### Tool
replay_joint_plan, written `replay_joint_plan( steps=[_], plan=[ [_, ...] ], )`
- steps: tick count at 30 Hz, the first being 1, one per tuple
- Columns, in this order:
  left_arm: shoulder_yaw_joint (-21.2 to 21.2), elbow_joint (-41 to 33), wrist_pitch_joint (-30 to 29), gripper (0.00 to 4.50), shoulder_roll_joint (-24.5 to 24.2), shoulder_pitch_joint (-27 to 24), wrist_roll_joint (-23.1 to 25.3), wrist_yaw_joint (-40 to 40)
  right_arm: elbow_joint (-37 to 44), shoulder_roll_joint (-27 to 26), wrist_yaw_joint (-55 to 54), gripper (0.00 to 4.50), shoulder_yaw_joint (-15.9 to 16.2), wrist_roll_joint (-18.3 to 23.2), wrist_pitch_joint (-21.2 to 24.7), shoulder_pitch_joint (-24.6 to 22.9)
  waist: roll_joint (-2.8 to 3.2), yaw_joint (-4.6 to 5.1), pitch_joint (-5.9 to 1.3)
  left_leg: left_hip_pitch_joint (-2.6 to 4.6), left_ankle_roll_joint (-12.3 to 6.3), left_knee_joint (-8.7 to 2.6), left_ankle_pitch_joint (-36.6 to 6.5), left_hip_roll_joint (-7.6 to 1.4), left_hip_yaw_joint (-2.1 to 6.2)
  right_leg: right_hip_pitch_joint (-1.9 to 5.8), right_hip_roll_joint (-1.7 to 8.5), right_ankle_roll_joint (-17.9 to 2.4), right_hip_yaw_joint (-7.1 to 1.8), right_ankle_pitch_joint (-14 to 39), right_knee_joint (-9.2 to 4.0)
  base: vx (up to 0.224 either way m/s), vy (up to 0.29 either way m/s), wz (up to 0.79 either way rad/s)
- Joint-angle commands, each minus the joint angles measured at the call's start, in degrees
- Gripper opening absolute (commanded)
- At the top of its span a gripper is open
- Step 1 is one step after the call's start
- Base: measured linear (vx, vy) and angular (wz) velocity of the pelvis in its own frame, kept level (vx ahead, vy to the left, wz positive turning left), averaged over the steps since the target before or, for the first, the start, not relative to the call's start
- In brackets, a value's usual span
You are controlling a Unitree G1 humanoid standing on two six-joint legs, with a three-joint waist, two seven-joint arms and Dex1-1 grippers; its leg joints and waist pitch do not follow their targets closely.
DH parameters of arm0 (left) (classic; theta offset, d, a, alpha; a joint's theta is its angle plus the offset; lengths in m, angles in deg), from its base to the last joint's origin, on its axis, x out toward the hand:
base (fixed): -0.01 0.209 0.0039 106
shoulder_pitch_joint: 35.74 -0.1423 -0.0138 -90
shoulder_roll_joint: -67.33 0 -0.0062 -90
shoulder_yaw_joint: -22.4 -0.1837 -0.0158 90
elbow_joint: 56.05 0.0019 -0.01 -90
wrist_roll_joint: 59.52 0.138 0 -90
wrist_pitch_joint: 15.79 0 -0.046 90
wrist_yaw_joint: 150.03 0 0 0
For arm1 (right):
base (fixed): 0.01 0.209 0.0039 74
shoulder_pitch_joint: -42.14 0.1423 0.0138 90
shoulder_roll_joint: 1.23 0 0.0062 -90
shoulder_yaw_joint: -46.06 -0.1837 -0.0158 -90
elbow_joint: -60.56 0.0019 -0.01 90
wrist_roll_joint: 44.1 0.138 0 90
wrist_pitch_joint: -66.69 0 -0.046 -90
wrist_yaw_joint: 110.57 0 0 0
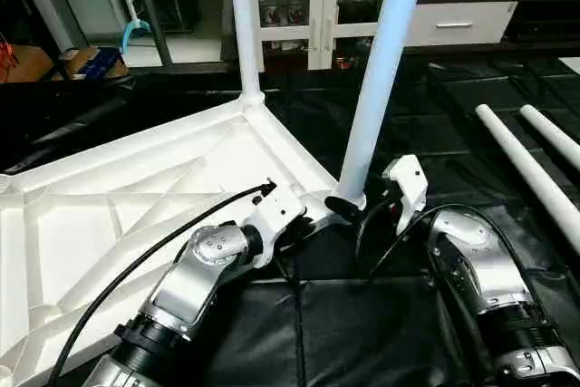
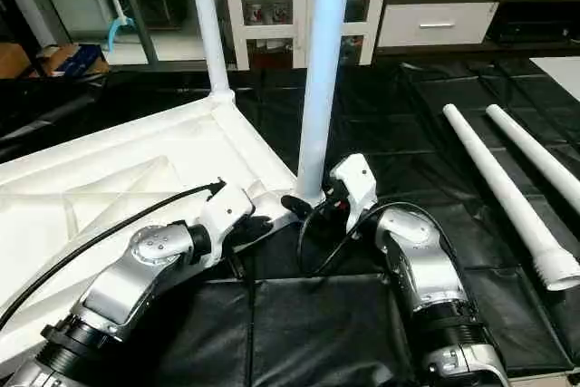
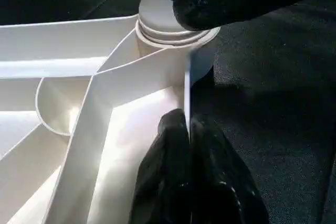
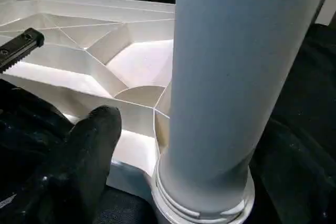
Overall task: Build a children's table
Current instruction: Rotate leg to tighten
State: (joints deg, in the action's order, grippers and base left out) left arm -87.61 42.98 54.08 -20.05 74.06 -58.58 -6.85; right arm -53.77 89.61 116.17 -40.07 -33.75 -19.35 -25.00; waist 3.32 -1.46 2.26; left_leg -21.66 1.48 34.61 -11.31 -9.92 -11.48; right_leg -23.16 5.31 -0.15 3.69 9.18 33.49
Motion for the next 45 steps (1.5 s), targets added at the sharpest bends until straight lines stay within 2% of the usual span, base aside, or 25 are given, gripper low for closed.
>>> replay_joint_plan(
  steps=[1, 13, 14, 18, 30, 45],
  plan=[
    [0.9, -0.8, 0.3, 0.00, -1.0, -0.3, 0.5, 0.5, -0.9, 0.2, -0.2, 3.97, 0.4, -1.0, -0.7, 1.2, -1.65, -0.01, -3.57, 0.61, -5.58, -3.85, -8.7, -3.02, 1.43, 2.41, 3.04, -12.1, -2.10, 14.9, -3.57, 0.000, 0.000, 0.00],
    [0.7, -1.0, 0.1, 0.00, -1.2, -0.5, 0.6, 0.5, -3.2, 0.6, -0.5, 3.97, 0.9, -2.1, -2.0, 1.6, -1.79, 0.07, -3.57, 0.53, -5.93, -3.74, -8.3, -2.99, 1.40, 2.49, 3.02, -12.5, -2.12, 14.1, -3.42, 0.000, 0.000, 0.00],
    [0.7, -0.9, 0.1, 0.00, -1.2, -0.5, 0.7, 0.5, -3.4, 0.5, -0.5, 3.97, 0.8, -2.2, -2.2, 1.8, -1.51, 0.02, -3.56, 0.60, -5.83, -3.76, -8.5, -3.00, 1.44, 2.47, 3.04, -12.5, -2.10, 14.4, -3.44, 0.000, 0.000, 0.00],
    [0.5, -0.7, 0.3, 0.00, -1.2, -0.5, 0.8, 0.4, -4.1, 0.1, -1.2, 3.97, 0.1, -2.1, -2.7, 2.1, -1.72, 0.19, -3.56, 0.57, -5.63, -3.77, -8.8, -3.00, 1.43, 2.48, 2.98, -12.7, -2.08, 14.2, -3.44, 0.000, 0.000, 0.00],
    [0.3, -0.6, 0.4, 0.00, -1.1, -0.3, 0.9, 0.5, -4.3, -0.3, -1.2, 3.97, 0.5, -1.9, -3.6, 2.1, -1.76, 0.30, -3.55, 0.55, -5.64, -3.76, -8.8, -3.02, 1.44, 2.50, 3.00, -12.8, -2.11, 14.0, -3.38, 0.000, 0.000, 0.00],
    [0.2, -0.6, 0.3, 0.00, -1.1, -0.2, 0.9, 0.5, -4.4, -0.2, -1.0, 3.97, 0.5, -1.9, -4.0, 2.4, -1.87, 0.56, -3.31, 0.57, -4.47, -3.89, -11.1, -3.03, 1.52, 2.37, 3.00, -12.3, -2.18, 16.5, -3.61, 0.000, 0.000, 0.00]
  ],
)
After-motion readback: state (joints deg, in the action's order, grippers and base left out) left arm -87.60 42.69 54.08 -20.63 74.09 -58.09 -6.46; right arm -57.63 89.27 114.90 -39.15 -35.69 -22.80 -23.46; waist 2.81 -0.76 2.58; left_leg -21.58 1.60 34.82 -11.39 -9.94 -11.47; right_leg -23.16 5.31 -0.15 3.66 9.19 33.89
